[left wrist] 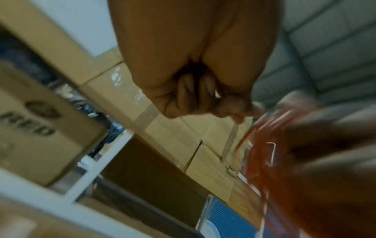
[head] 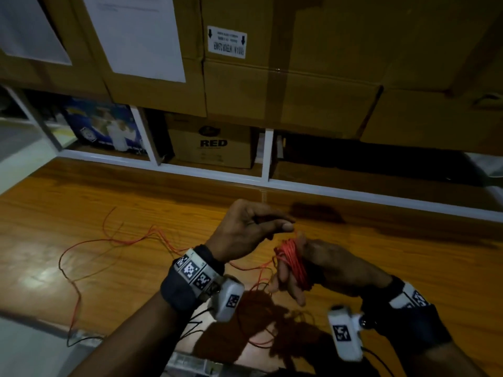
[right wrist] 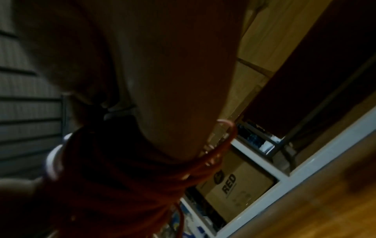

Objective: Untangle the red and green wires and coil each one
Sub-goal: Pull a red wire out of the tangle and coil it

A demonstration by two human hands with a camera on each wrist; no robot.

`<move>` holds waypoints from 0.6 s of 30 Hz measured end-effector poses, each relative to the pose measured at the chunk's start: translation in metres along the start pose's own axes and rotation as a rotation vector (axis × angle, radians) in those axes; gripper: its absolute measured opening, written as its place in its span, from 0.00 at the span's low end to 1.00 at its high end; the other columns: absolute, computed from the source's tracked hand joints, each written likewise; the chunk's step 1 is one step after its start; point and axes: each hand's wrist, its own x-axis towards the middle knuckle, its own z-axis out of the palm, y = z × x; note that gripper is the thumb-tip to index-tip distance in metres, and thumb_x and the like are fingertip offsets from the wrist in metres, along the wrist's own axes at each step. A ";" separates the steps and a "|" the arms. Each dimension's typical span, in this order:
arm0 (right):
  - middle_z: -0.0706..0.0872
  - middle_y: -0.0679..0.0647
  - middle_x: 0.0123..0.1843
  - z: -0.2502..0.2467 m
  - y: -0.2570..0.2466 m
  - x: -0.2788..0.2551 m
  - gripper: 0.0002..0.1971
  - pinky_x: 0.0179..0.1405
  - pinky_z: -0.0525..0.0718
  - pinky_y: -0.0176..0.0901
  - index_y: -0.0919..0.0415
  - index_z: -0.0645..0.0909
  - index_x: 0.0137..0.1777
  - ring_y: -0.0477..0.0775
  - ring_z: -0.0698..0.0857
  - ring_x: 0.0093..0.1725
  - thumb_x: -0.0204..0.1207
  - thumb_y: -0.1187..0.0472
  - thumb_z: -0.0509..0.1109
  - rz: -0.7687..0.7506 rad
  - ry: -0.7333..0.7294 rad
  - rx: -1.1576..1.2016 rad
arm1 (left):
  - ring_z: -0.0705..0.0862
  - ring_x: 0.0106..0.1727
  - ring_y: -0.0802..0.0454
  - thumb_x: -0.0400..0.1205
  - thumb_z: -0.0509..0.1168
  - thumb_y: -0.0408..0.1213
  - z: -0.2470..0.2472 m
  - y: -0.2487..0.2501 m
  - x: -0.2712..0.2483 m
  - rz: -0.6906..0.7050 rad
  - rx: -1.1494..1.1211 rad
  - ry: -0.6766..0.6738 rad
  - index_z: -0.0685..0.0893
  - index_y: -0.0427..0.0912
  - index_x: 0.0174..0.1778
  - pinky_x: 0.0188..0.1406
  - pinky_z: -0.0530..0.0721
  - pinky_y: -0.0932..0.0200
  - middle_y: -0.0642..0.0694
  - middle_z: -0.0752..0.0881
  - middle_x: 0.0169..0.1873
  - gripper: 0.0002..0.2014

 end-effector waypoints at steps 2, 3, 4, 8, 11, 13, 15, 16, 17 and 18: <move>0.88 0.75 0.52 -0.001 -0.003 -0.002 0.36 0.40 0.77 0.64 0.65 0.84 0.49 0.62 0.84 0.33 0.84 0.30 0.55 -0.067 -0.075 0.065 | 0.87 0.36 0.51 0.82 0.74 0.32 0.008 0.000 0.002 -0.007 -0.092 -0.047 0.94 0.36 0.52 0.36 0.83 0.60 0.39 0.90 0.39 0.06; 0.88 0.77 0.53 -0.004 -0.004 -0.004 0.34 0.43 0.78 0.68 0.68 0.83 0.49 0.57 0.84 0.32 0.85 0.33 0.58 -0.092 -0.083 0.132 | 0.85 0.36 0.55 0.83 0.72 0.31 0.012 0.001 0.001 -0.023 -0.141 -0.060 0.93 0.34 0.52 0.35 0.81 0.64 0.37 0.89 0.41 0.07; 0.87 0.79 0.53 -0.008 -0.005 -0.006 0.33 0.44 0.79 0.68 0.70 0.83 0.49 0.55 0.84 0.31 0.85 0.35 0.61 -0.108 -0.081 0.203 | 0.83 0.35 0.58 0.84 0.70 0.31 0.015 -0.001 0.000 -0.049 -0.197 -0.064 0.93 0.32 0.54 0.33 0.78 0.64 0.36 0.88 0.43 0.08; 0.83 0.84 0.47 -0.017 -0.003 -0.016 0.29 0.47 0.84 0.54 0.71 0.81 0.46 0.52 0.84 0.27 0.86 0.40 0.63 -0.122 -0.065 0.362 | 0.88 0.50 0.38 0.88 0.64 0.49 0.027 -0.006 -0.008 -0.090 -0.294 -0.099 0.89 0.34 0.65 0.39 0.85 0.30 0.33 0.89 0.57 0.22; 0.85 0.75 0.43 -0.020 0.000 -0.021 0.27 0.38 0.84 0.45 0.70 0.80 0.44 0.49 0.78 0.23 0.89 0.43 0.61 -0.134 -0.048 0.441 | 0.79 0.78 0.46 0.87 0.54 0.65 0.033 0.003 -0.012 -0.073 -0.203 -0.222 0.74 0.45 0.83 0.70 0.82 0.34 0.45 0.81 0.77 0.35; 0.86 0.73 0.42 -0.022 0.000 -0.022 0.27 0.28 0.79 0.38 0.69 0.80 0.43 0.47 0.75 0.21 0.89 0.43 0.61 -0.120 -0.069 0.437 | 0.69 0.84 0.57 0.86 0.50 0.66 0.033 0.014 -0.005 -0.030 -0.090 -0.317 0.65 0.49 0.88 0.81 0.74 0.45 0.52 0.72 0.84 0.37; 0.85 0.73 0.42 -0.023 -0.001 -0.023 0.26 0.24 0.75 0.38 0.68 0.79 0.43 0.47 0.74 0.20 0.89 0.44 0.60 -0.122 -0.096 0.448 | 0.64 0.87 0.59 0.87 0.49 0.66 0.031 0.026 0.006 -0.012 -0.032 -0.417 0.71 0.47 0.85 0.85 0.68 0.44 0.52 0.66 0.87 0.36; 0.84 0.74 0.42 -0.025 -0.001 -0.025 0.26 0.24 0.75 0.37 0.69 0.78 0.43 0.46 0.74 0.20 0.89 0.44 0.60 -0.126 -0.099 0.468 | 0.65 0.87 0.56 0.88 0.49 0.64 0.031 0.030 0.010 -0.005 -0.062 -0.470 0.76 0.41 0.81 0.85 0.68 0.40 0.48 0.68 0.86 0.36; 0.84 0.73 0.42 -0.027 -0.002 -0.027 0.26 0.25 0.76 0.35 0.69 0.78 0.43 0.46 0.75 0.20 0.89 0.44 0.60 -0.127 -0.098 0.495 | 0.68 0.86 0.51 0.89 0.49 0.60 0.032 0.032 0.012 0.011 -0.114 -0.511 0.78 0.35 0.78 0.84 0.68 0.36 0.44 0.71 0.85 0.34; 0.84 0.72 0.42 -0.029 -0.003 -0.030 0.26 0.26 0.78 0.34 0.69 0.77 0.43 0.45 0.76 0.20 0.90 0.45 0.60 -0.130 -0.096 0.526 | 0.70 0.85 0.47 0.90 0.49 0.57 0.034 0.033 0.011 0.022 -0.154 -0.528 0.77 0.33 0.78 0.83 0.69 0.33 0.41 0.73 0.83 0.33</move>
